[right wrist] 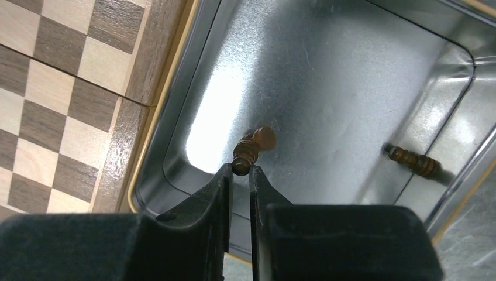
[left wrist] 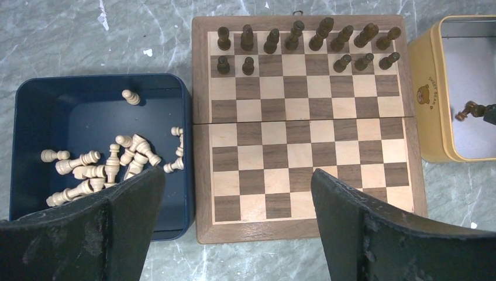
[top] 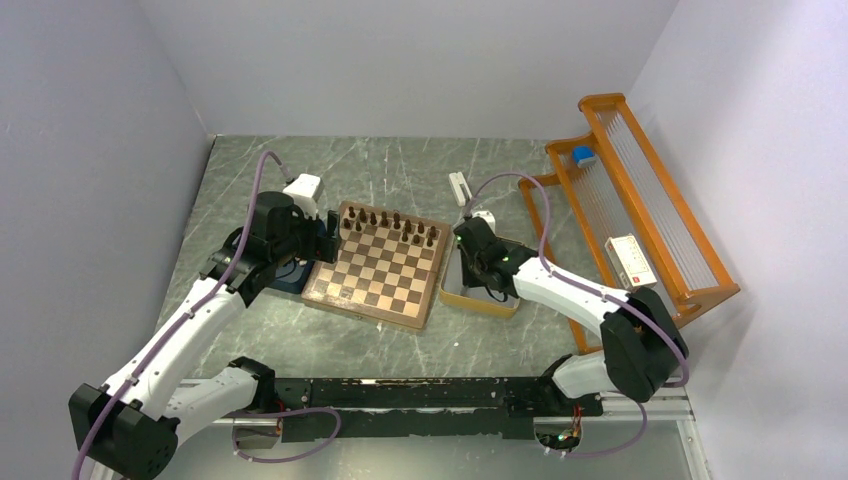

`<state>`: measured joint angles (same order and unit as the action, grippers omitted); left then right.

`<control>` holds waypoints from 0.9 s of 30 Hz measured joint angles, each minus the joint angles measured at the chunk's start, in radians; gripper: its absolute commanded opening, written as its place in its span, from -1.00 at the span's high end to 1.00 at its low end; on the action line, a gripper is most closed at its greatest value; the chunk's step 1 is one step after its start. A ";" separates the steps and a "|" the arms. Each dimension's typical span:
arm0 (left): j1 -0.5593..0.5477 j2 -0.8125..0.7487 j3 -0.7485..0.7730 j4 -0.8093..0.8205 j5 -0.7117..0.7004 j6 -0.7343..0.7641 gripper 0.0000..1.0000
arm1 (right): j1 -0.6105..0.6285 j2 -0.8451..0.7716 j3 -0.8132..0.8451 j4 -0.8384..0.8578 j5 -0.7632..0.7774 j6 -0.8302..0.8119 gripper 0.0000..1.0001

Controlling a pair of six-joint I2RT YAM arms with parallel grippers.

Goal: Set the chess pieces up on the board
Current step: Pick up the chess piece from the storage box, then place the chess piece on the chessboard.

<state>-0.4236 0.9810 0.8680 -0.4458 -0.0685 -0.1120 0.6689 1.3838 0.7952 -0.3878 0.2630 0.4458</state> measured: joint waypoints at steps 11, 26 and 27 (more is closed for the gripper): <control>0.000 -0.007 0.000 0.000 -0.011 0.000 -0.98 | 0.002 -0.060 0.142 -0.092 -0.003 -0.002 0.74; 0.000 -0.097 0.000 -0.003 -0.083 -0.017 -0.98 | 0.134 0.131 0.412 -0.087 -0.040 -0.038 0.74; 0.000 -0.112 -0.001 -0.003 -0.096 -0.019 -0.98 | 0.142 0.159 0.429 -0.082 -0.042 -0.042 0.74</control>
<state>-0.4236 0.8692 0.8669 -0.4484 -0.1642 -0.1314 0.8104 1.5429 1.2240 -0.4702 0.2207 0.4034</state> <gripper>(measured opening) 0.988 0.166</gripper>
